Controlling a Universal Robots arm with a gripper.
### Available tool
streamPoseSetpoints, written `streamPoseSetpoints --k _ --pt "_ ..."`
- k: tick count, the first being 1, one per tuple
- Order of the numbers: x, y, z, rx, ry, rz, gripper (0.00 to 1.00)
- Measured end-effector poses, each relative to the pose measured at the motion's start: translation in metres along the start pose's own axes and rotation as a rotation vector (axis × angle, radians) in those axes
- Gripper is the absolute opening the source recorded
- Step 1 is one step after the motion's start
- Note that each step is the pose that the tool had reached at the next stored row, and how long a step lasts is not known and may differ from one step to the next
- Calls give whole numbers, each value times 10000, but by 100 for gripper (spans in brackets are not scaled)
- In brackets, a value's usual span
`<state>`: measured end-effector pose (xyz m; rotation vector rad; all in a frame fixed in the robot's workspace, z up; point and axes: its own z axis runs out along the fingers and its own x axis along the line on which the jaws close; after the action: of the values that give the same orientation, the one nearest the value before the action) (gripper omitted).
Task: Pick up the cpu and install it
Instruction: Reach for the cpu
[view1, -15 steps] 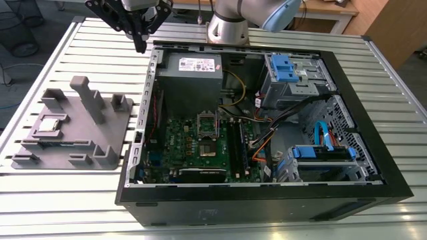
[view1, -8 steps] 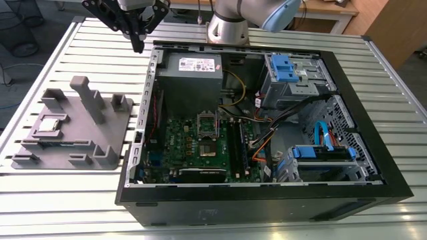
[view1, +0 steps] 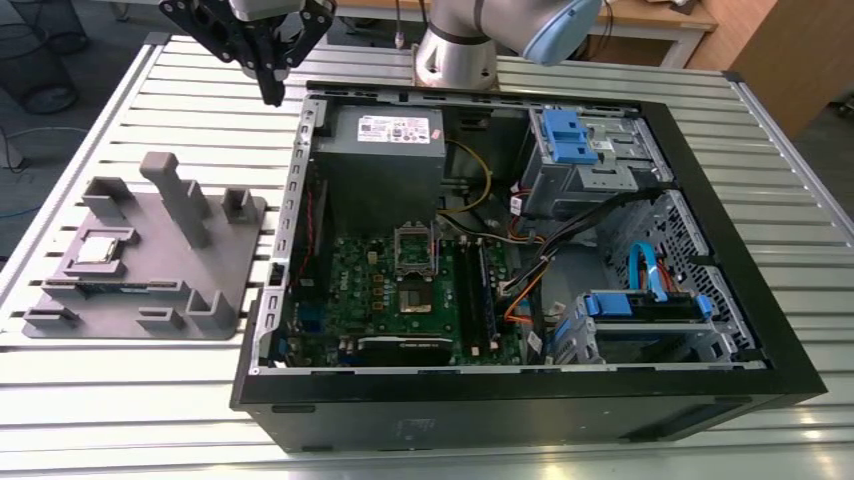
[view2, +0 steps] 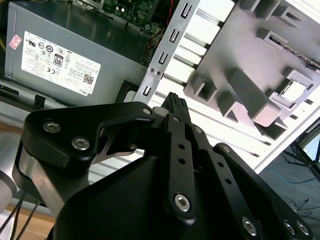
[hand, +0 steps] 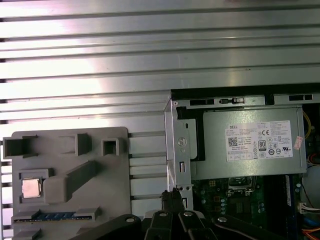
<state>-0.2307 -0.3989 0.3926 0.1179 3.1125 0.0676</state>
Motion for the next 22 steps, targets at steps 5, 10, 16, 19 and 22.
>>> streamPoseSetpoints --k 5,10,16,19,22 --pt "2 0 0 0 0 0 11" --pt "57 -4 0 0 0 0 11" --pt "162 -12 -1 0 0 1 11" --pt "218 -17 -1 0 0 0 11" --pt "270 -21 -3 1 0 0 11"
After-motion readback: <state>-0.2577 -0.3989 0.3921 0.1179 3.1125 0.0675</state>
